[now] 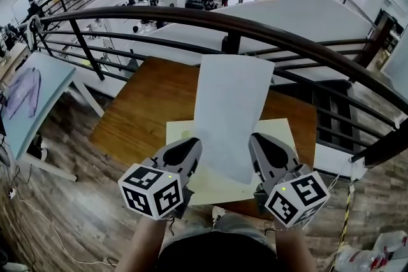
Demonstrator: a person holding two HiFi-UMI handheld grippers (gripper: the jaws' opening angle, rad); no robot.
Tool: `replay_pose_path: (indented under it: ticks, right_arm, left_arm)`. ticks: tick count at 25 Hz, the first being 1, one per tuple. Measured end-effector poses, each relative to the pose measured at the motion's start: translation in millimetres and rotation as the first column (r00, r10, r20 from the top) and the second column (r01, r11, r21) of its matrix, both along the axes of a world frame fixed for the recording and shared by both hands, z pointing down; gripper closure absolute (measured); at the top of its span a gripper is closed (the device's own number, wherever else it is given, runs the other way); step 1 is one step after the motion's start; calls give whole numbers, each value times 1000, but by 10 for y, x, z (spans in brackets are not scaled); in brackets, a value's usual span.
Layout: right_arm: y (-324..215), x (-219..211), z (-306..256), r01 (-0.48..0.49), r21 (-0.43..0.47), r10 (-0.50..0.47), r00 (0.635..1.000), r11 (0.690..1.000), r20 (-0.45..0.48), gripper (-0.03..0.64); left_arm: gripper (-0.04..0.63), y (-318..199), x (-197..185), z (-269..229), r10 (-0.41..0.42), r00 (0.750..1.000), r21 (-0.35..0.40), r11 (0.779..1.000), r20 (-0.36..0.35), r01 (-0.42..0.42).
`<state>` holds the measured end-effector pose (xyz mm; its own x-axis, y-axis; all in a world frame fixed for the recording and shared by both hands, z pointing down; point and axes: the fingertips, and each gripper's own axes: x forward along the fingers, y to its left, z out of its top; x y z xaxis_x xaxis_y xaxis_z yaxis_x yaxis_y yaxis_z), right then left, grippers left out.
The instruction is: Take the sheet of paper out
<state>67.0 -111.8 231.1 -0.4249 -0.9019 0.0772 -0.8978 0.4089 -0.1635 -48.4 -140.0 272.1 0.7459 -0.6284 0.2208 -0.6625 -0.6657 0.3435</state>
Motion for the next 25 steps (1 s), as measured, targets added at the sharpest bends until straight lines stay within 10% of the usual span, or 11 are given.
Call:
replay_pose_path:
  ticks: [25]
  right_arm:
    - [17,43,166,-2,-48,1,1000,999,-30,589]
  left_arm:
    - [563,19,99,17,44,999,-28,999,-14,-44]
